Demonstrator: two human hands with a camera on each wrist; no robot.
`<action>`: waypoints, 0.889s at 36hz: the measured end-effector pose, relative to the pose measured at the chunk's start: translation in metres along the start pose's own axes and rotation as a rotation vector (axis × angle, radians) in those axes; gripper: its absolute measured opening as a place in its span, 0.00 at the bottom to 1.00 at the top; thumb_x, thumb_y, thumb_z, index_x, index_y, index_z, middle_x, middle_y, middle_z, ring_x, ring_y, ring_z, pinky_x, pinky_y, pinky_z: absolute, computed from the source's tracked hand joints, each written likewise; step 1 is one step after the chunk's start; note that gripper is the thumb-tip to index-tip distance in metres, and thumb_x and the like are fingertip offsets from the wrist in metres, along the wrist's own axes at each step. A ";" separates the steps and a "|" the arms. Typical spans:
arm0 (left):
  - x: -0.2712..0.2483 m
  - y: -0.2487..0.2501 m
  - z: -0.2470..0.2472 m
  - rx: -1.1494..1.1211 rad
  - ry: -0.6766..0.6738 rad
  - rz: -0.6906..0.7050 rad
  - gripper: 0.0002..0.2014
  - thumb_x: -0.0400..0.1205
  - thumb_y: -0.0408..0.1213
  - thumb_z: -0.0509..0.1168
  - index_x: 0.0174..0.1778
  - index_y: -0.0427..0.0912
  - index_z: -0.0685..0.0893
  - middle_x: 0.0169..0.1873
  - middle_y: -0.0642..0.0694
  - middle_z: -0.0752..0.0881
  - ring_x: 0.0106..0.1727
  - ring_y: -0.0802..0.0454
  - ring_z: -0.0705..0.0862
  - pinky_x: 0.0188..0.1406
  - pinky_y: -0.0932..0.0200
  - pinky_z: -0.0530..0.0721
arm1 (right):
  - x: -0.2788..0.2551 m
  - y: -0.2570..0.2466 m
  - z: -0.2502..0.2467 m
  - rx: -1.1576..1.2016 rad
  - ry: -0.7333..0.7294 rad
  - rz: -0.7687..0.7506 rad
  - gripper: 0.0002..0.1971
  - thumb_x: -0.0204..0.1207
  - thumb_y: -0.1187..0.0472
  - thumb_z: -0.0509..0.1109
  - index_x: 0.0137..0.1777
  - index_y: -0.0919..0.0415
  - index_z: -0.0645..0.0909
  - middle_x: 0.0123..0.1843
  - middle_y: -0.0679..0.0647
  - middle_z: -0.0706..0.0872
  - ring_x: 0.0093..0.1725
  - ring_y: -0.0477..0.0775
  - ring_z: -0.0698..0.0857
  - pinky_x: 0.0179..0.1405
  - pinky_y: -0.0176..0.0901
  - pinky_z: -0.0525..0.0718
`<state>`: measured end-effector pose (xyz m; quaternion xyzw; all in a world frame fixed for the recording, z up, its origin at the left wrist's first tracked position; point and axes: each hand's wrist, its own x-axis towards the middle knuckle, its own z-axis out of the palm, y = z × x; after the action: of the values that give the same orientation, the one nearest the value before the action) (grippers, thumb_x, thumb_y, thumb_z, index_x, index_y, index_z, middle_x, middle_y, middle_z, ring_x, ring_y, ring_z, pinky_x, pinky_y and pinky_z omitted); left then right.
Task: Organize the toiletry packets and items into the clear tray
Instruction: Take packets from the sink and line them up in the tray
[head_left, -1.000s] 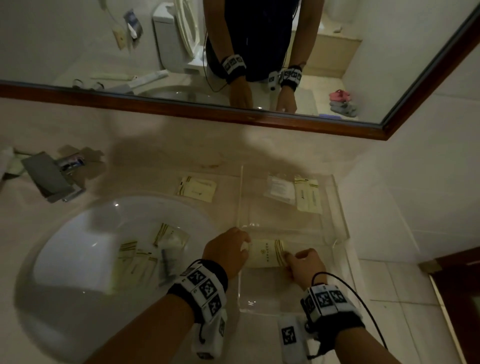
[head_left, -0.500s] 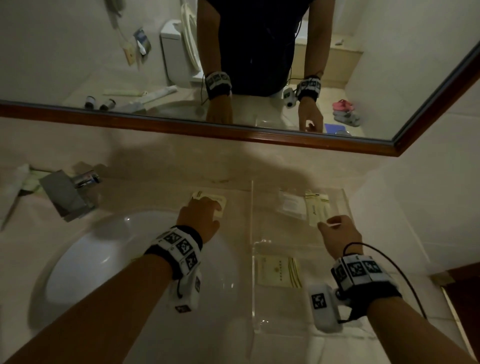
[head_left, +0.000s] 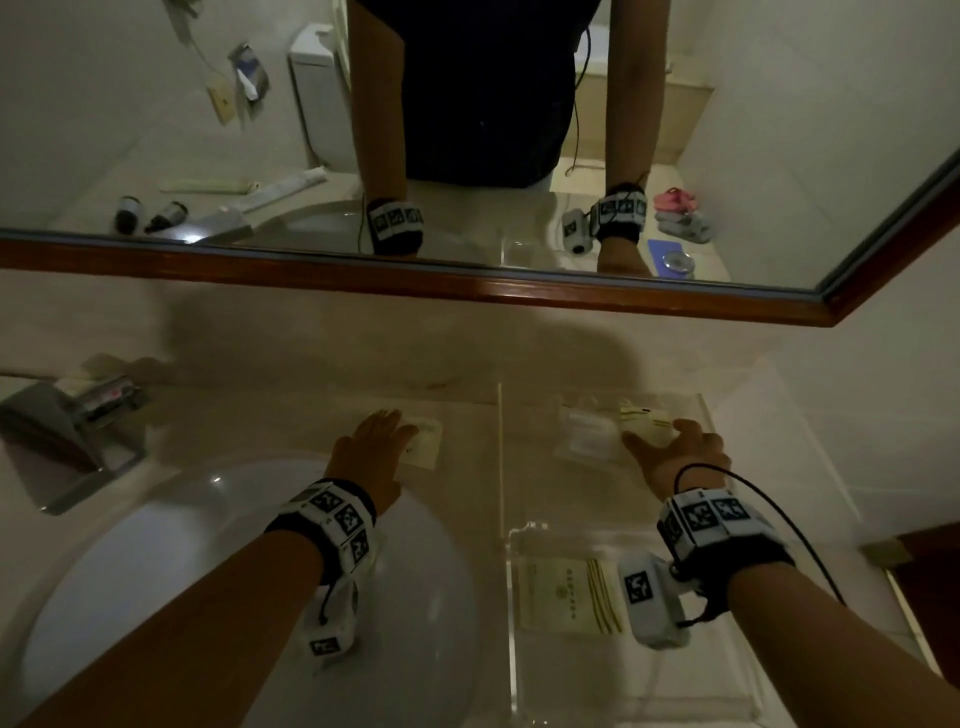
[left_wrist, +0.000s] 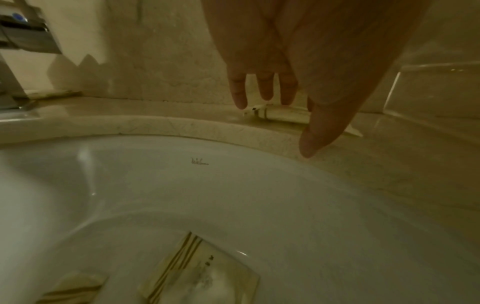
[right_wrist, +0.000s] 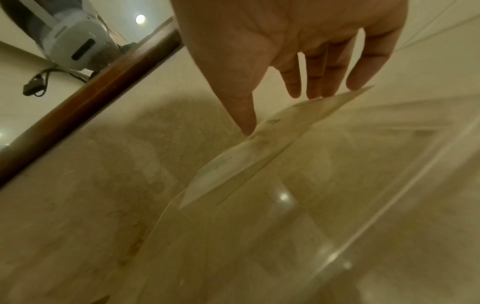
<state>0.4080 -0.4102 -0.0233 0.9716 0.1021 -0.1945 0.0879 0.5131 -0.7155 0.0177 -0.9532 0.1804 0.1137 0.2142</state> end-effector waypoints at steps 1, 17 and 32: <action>0.002 -0.001 0.001 -0.004 0.007 0.002 0.36 0.82 0.37 0.64 0.83 0.53 0.52 0.85 0.50 0.45 0.86 0.48 0.46 0.80 0.43 0.59 | 0.001 -0.001 0.000 -0.009 0.002 0.007 0.42 0.68 0.38 0.72 0.77 0.59 0.64 0.75 0.65 0.67 0.74 0.69 0.67 0.72 0.59 0.69; -0.005 -0.007 0.009 -0.099 0.055 0.001 0.27 0.86 0.31 0.54 0.81 0.52 0.59 0.83 0.50 0.57 0.84 0.50 0.56 0.81 0.48 0.59 | 0.002 0.001 -0.004 -0.109 0.000 -0.046 0.33 0.70 0.46 0.72 0.73 0.54 0.67 0.71 0.62 0.71 0.70 0.67 0.71 0.65 0.60 0.75; -0.031 -0.001 -0.010 -0.092 0.039 -0.021 0.23 0.87 0.34 0.50 0.80 0.48 0.62 0.78 0.45 0.70 0.76 0.47 0.72 0.79 0.54 0.65 | -0.038 0.023 -0.012 -0.334 -0.088 -0.325 0.29 0.66 0.56 0.73 0.68 0.57 0.70 0.64 0.59 0.82 0.61 0.62 0.82 0.51 0.49 0.84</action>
<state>0.3835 -0.4119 -0.0024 0.9690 0.1226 -0.1718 0.1283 0.4712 -0.7289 0.0311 -0.9860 -0.0061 0.1476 0.0767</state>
